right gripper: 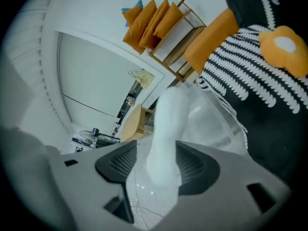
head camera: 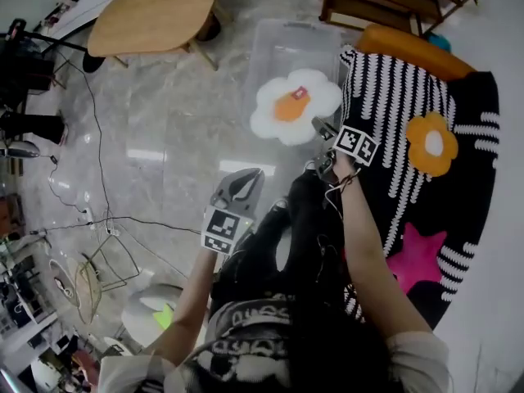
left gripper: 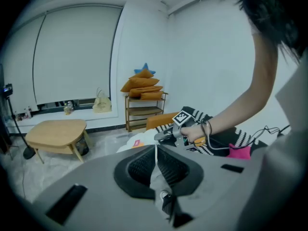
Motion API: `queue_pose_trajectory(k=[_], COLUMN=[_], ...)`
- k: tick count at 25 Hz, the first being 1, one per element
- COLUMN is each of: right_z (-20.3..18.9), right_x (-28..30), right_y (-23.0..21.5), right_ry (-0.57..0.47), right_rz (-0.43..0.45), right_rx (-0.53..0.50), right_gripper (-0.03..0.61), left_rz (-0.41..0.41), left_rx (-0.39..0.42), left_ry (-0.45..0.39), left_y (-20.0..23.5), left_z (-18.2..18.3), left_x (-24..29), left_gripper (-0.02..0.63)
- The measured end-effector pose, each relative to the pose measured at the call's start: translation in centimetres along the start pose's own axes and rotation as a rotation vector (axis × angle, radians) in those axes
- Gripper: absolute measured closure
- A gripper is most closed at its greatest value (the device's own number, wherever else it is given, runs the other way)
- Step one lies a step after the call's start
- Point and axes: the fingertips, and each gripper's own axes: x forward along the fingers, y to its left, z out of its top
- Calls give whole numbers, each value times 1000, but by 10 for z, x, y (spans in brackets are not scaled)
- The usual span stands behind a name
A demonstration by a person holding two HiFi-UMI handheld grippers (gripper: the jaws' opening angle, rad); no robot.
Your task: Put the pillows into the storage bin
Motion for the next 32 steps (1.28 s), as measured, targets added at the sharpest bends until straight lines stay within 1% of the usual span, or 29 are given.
queue_pose_trajectory(k=[1, 2, 4, 7, 9, 11, 13, 17, 21, 25, 30, 32], right_z=[4, 10, 20, 28, 38, 52, 61, 77, 99, 109, 124, 129], right_x=[12, 20, 24, 14, 2, -16, -35, -72, -111, -148, -182, -199], right_y=[-3, -6, -15, -33, -53, -79, -102, -135, -173, -218, -272, -297], right_ry=[33, 56, 75, 77, 59, 21, -24, -118, -246, -419, -612, -692], right_rz=[9, 17, 20, 17, 7, -14, -40, -86, -124, -148, -181, -195], right_rx=[-8, -16, -33, -25, 7, 54, 98, 159, 258, 405, 572, 640], right_gripper=[302, 290, 293, 298, 304, 308, 311, 313, 313, 313, 313, 313], left_rz=[23, 40, 49, 18, -14, -60, -112, -211, -329, -484, -651, -721], left_rx=[-18, -29, -41, -39, -10, 24, 48, 106, 156, 211, 281, 325], left_ry=[5, 7, 5, 14, 21, 11, -5, -21, -18, 7, 59, 83], left_y=[6, 10, 10, 3, -7, -22, -38, -63, -98, -135, -163, -174], left_z=[2, 5, 15, 28, 41, 58, 73, 96, 110, 106, 90, 83], left_x=[7, 15, 33, 61, 85, 108, 125, 154, 188, 219, 266, 288], left_gripper=[601, 601, 601, 601, 601, 601, 601, 601, 601, 601, 601, 601])
